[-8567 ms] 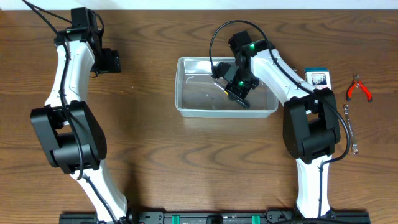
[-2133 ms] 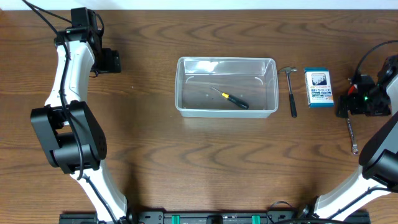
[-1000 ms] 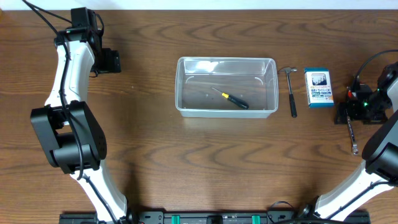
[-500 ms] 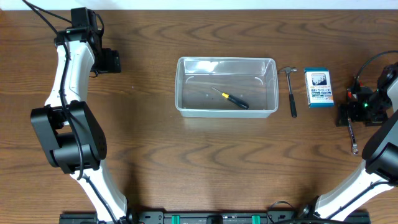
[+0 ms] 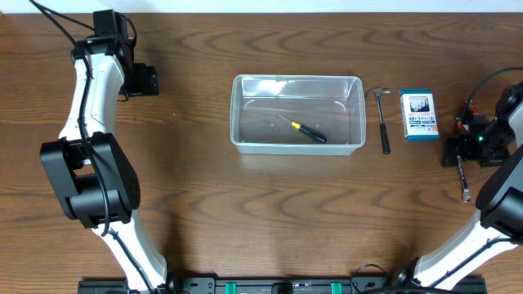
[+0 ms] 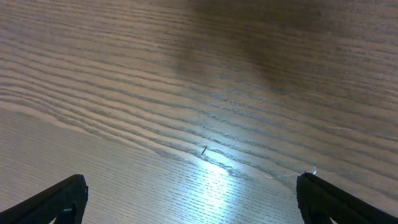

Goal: Pack container
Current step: 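Lower the open right gripper over the silver wrench's shaft, then align and close the right gripper on the wrench shaft, then lift the wrench and carry it left over the clear box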

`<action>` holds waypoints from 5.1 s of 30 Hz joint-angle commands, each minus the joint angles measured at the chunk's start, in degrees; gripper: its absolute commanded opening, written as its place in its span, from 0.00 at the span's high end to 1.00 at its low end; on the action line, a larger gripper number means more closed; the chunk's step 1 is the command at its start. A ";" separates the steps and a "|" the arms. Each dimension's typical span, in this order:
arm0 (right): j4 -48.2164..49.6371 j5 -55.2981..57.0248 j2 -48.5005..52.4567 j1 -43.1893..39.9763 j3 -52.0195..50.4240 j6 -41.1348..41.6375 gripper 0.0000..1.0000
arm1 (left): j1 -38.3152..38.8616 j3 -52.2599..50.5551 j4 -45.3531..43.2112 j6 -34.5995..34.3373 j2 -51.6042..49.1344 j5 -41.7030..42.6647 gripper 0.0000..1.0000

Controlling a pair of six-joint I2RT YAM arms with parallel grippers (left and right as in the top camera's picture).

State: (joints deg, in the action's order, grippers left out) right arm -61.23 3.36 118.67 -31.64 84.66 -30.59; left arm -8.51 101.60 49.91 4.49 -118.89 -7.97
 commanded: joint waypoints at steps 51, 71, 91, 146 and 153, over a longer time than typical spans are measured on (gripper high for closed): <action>2.32 3.74 0.61 0.22 -4.28 -0.33 0.14 | -0.04 -0.24 0.15 -0.09 -1.03 -0.87 0.02; 2.12 3.74 0.61 0.22 -4.28 0.98 0.31 | -0.04 -0.24 0.15 -0.09 -1.03 -0.87 0.02; 2.62 3.72 0.61 0.22 -4.26 1.42 0.68 | -0.04 -0.24 0.15 -0.09 -1.03 -0.87 0.02; -8.44 3.69 0.59 10.47 15.23 3.32 0.99 | -0.04 -0.24 0.15 -0.09 -1.03 -0.87 0.02; -15.82 3.72 0.59 18.43 31.08 0.98 0.99 | -0.04 -0.24 0.15 -0.09 -1.03 -0.87 0.02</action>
State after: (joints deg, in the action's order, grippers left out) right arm -75.61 7.11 118.72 -16.60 110.24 -27.97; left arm -8.51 101.60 49.91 4.49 -118.89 -7.97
